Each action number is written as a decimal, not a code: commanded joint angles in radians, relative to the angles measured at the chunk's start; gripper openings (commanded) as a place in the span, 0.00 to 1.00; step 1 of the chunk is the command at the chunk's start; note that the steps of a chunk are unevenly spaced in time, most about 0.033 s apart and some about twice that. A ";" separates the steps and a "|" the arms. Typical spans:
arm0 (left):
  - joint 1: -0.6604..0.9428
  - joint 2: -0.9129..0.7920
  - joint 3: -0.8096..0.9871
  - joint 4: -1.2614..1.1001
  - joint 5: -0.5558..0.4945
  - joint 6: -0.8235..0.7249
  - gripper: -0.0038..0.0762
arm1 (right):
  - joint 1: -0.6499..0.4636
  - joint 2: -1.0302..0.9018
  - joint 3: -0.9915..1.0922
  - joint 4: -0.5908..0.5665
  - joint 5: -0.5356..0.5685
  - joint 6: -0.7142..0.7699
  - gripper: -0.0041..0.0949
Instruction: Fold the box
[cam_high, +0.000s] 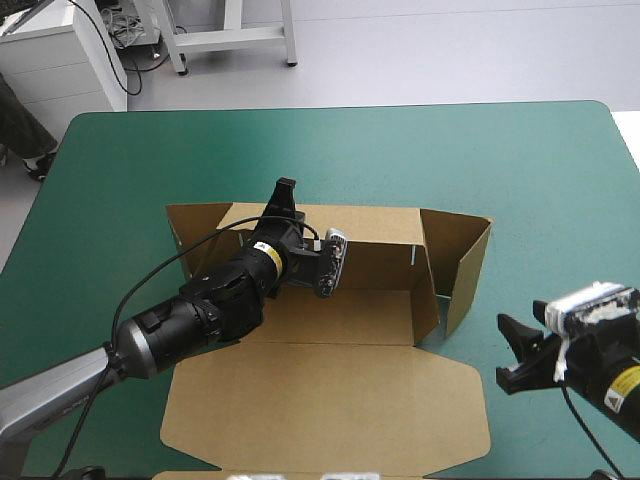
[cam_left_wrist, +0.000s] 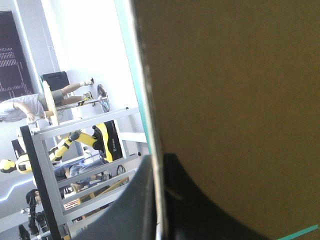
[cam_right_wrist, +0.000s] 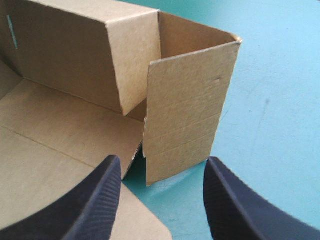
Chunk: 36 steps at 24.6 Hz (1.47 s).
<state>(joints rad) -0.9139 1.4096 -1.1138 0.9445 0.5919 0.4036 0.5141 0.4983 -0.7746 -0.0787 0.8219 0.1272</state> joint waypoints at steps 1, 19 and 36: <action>-0.021 -0.033 -0.018 0.009 0.018 0.000 0.04 | -0.006 0.133 -0.134 -0.079 -0.034 0.014 0.50; -0.037 -0.033 -0.018 0.013 0.027 0.000 0.04 | -0.091 0.729 -0.713 -0.093 0.144 -0.096 0.44; -0.037 -0.033 -0.018 0.013 0.027 0.000 0.04 | -0.277 1.092 -0.887 0.292 0.379 -0.469 0.44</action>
<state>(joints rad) -0.9407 1.4036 -1.1138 0.9563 0.6216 0.4020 0.2466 1.6320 -1.6266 0.1953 1.1692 -0.3176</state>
